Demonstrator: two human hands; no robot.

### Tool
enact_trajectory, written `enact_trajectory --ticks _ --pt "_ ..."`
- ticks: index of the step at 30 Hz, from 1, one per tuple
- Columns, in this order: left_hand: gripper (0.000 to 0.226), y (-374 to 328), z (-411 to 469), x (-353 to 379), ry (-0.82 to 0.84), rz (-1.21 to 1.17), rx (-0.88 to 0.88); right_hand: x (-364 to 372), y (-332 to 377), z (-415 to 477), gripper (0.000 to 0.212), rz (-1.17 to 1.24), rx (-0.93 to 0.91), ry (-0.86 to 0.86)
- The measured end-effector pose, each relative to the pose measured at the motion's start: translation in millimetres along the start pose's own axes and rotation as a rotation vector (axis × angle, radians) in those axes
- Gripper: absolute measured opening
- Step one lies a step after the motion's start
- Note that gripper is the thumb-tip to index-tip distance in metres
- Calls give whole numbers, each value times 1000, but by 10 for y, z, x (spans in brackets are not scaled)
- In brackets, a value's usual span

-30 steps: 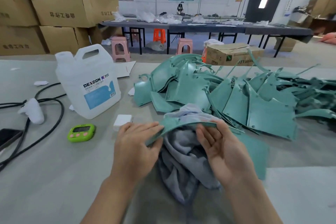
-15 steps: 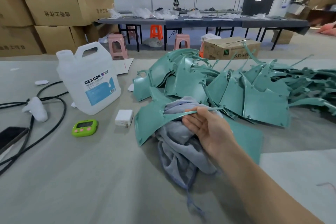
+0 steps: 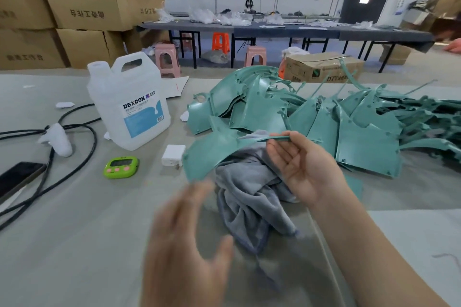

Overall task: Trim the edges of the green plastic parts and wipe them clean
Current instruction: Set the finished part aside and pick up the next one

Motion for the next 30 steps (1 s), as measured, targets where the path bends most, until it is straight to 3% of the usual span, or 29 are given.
enact_trajectory --ticks 3,4,6,7,9,12,14,16,18,20,22,25,26,30 --pt "107 805 344 -67 12 -16 -362 -47 -51 59 25 51 64 -57" --pt "95 877 433 -2 52 -18 -370 -77 -79 80 27 57 96 -69" --pt "59 770 515 112 93 -53 -210 -123 -93 104 32 66 138 -52" --pt "51 738 538 102 46 -64 -120 -144 -82 113 38 49 146 -34" --pt "48 862 591 38 -24 -117 -171 -156 -19 108 54 -91 106 7" --pt "18 1045 670 30 -175 -269 -458 -197 206 22 33 -725 -294 -78" --pt "30 1144 751 51 -299 -244 -620 -57 298 -138 20 -1253 -635 -176" --pt "35 1239 816 153 -287 -217 -707 81 107 -151 64 -1625 -722 -66" --pt "40 1320 776 346 -205 -285 -751 90 -231 -63 108 -1879 -587 129" --pt "40 1315 669 497 -178 -410 -763 49 -464 11 116 -2064 -514 191" --pt "32 1272 585 603 -164 -467 -756 91 -453 38 93 -2087 -564 125" --pt "22 1167 606 647 -106 -401 -649 274 -298 -53 30 -1973 -757 100" --pt "28 1176 606 668 -94 -399 -642 302 -226 -102 20 -1913 -815 76" --pt "36 1221 597 704 -56 -535 -701 455 146 -370 34 -1593 -1044 -105"
Point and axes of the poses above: each hand's wrist, its own z-axis towards the middle knuckle, its own x-axis out of the palm, y = z × x, the point moved 7 cm from there along z, towards the middle knuckle, and after that the axes turned 1 degree about -x, right-handed, at the moved point
